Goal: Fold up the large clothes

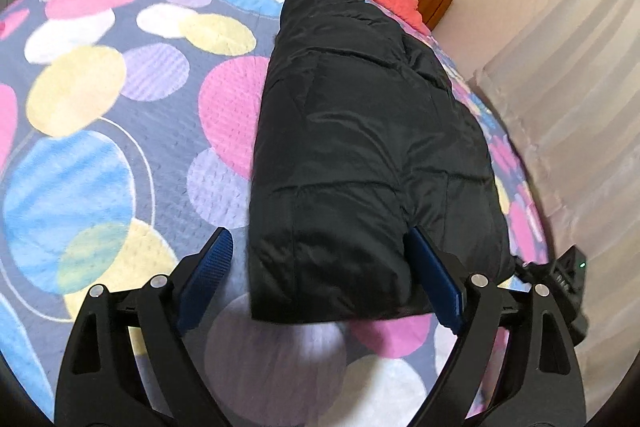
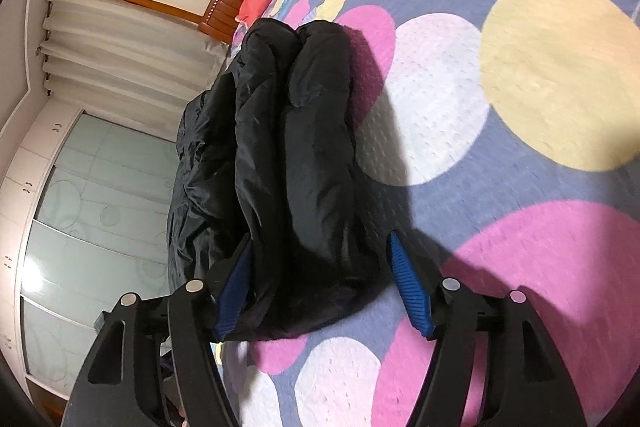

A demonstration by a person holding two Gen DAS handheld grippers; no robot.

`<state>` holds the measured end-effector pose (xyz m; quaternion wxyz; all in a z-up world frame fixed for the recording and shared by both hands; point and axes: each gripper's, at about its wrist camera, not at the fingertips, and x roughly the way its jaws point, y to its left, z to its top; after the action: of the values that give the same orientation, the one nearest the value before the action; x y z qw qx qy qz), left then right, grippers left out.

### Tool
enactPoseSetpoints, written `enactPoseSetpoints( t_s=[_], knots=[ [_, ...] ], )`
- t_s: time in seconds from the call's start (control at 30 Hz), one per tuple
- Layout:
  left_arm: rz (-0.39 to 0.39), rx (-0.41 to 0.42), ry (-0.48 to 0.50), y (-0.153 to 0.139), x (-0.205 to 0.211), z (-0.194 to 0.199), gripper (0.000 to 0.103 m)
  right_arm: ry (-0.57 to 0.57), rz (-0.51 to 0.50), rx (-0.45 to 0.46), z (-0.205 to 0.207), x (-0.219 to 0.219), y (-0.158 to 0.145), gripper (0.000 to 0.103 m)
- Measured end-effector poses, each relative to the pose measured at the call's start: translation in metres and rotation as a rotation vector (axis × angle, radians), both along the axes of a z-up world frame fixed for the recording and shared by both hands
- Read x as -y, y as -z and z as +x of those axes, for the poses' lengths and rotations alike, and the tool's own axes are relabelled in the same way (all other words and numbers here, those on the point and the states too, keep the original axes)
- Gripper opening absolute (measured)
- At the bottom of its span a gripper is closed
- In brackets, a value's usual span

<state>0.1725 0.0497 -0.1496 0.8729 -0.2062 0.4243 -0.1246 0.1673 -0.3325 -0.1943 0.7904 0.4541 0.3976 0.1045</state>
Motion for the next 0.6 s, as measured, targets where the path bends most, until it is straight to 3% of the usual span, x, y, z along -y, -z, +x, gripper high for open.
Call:
enactPoseSetpoints(
  t_s=[0.27,0.6],
  knots=[
    [0.144,0.031,-0.017,-0.012,0.011,-0.027,0.089,0.037,-0.113,-0.013,-0.028,-0.005,-0.015,0.066],
    [0.288,0.109,-0.033,-0.04,0.032,-0.058,0.092,0.039,-0.503,-0.016,-0.059,-0.042,-0.06,0.066]
  ],
)
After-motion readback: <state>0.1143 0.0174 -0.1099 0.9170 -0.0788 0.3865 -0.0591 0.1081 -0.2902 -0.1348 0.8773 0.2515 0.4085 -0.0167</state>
